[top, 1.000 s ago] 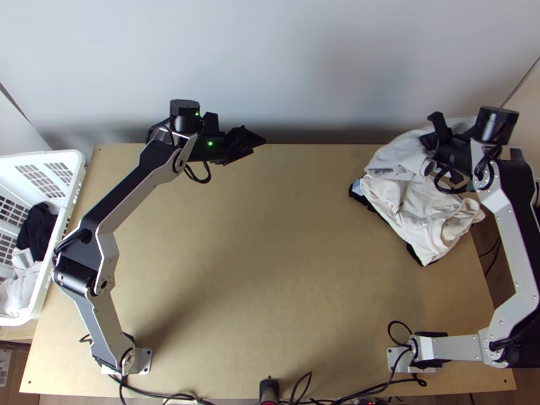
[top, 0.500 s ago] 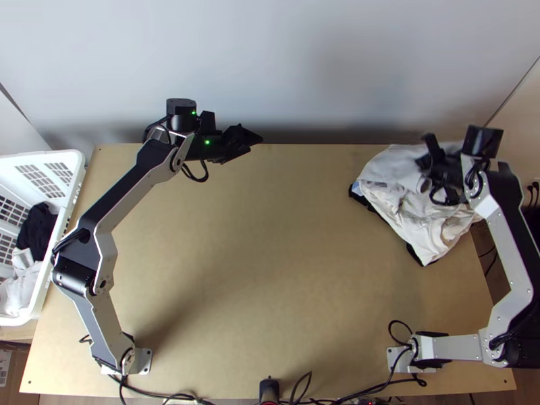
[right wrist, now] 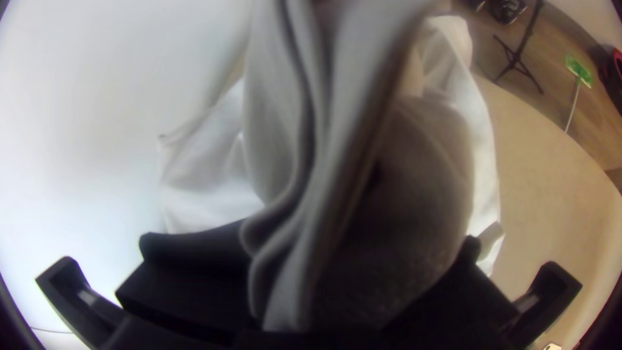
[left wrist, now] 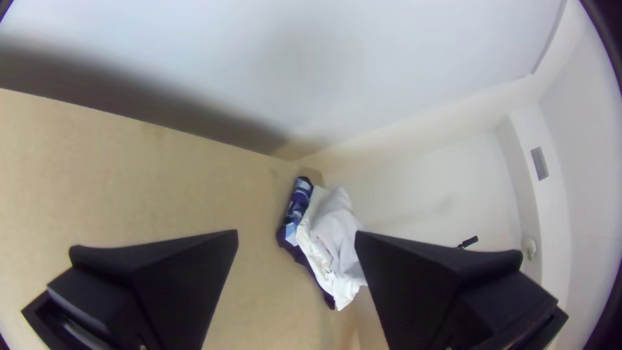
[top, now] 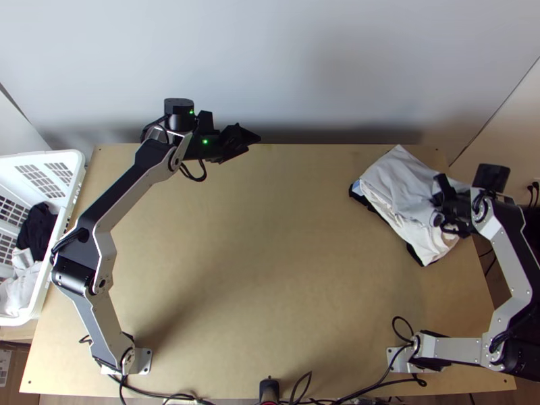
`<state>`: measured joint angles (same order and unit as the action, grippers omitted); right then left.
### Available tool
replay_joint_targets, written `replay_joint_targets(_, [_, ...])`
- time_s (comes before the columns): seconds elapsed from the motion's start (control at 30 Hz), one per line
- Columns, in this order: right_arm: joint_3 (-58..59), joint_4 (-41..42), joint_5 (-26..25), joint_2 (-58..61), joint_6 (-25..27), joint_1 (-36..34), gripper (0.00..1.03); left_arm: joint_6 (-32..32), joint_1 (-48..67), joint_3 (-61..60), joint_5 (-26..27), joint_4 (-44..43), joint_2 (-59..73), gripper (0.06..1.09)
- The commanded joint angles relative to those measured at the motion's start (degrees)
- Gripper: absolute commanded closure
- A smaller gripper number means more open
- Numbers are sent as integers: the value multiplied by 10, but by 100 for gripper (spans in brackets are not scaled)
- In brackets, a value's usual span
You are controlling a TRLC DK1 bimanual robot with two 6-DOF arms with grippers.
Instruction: Fold the t-shirt
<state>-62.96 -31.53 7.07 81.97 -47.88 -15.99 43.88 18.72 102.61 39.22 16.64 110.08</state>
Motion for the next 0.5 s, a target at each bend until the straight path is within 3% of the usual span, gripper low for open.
replay_joint_targets(0.0, [43,31,-1,3,29,-49,99,-1,-5,-6,2,1,-5,20])
replay_joint_targets(0.03, [44,34,-1,4,30,-52,90,-1,-6,-7,3,1,-6,20])
replay_joint_targets(0.07, [44,34,-1,3,30,-55,71,-1,-8,-8,3,1,-7,20])
replay_joint_targets(0.13, [46,33,-2,-1,31,-56,20,-1,-10,-10,5,1,-8,20])
replay_joint_targets(0.27, [42,34,-6,-31,49,-63,18,-1,-14,-13,7,1,-11,20])
replay_joint_targets(0.47, [36,38,-80,-84,120,-63,18,-1,-17,-16,8,1,-14,20])
